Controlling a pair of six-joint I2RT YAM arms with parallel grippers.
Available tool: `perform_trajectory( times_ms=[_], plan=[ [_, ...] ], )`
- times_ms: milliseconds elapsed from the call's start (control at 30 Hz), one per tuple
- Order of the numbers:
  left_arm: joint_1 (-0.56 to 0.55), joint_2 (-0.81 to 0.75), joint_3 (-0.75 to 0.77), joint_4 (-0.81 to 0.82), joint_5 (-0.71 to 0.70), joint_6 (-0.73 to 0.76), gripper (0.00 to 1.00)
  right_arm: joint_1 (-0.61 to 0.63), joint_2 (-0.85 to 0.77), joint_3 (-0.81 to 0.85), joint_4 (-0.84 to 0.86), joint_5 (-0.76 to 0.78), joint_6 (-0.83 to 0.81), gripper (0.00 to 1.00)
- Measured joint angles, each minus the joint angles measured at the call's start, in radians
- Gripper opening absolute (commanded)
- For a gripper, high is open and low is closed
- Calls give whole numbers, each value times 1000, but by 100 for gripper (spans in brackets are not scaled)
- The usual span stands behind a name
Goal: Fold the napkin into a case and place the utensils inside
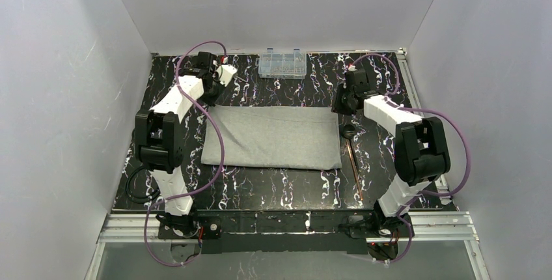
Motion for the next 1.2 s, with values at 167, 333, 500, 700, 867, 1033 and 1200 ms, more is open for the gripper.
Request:
perform_trajectory(
  times_ms=[167, 333, 500, 700, 867, 1033, 1200],
  plan=[
    [0, 0, -15, 14, -16, 5, 0, 0, 18, -25, -3, -23, -1, 48],
    [0, 0, -56, 24, -31, 14, 0, 1, 18, -68, -27, -19, 11, 55],
    [0, 0, -58, 26, -31, 18, 0, 1, 15, -105, -60, 4, 14, 56],
    [0, 0, -58, 24, -31, 18, 0, 1, -10, -139, -80, -21, 14, 54],
    [0, 0, -58, 24, -31, 18, 0, 1, -10, -139, -82, -51, 15, 53],
    [0, 0, -58, 24, -30, 18, 0, 1, -23, -139, -90, -62, 18, 52],
    [0, 0, -58, 24, -29, 18, 0, 1, -39, -139, -108, -78, 22, 52]
  ],
)
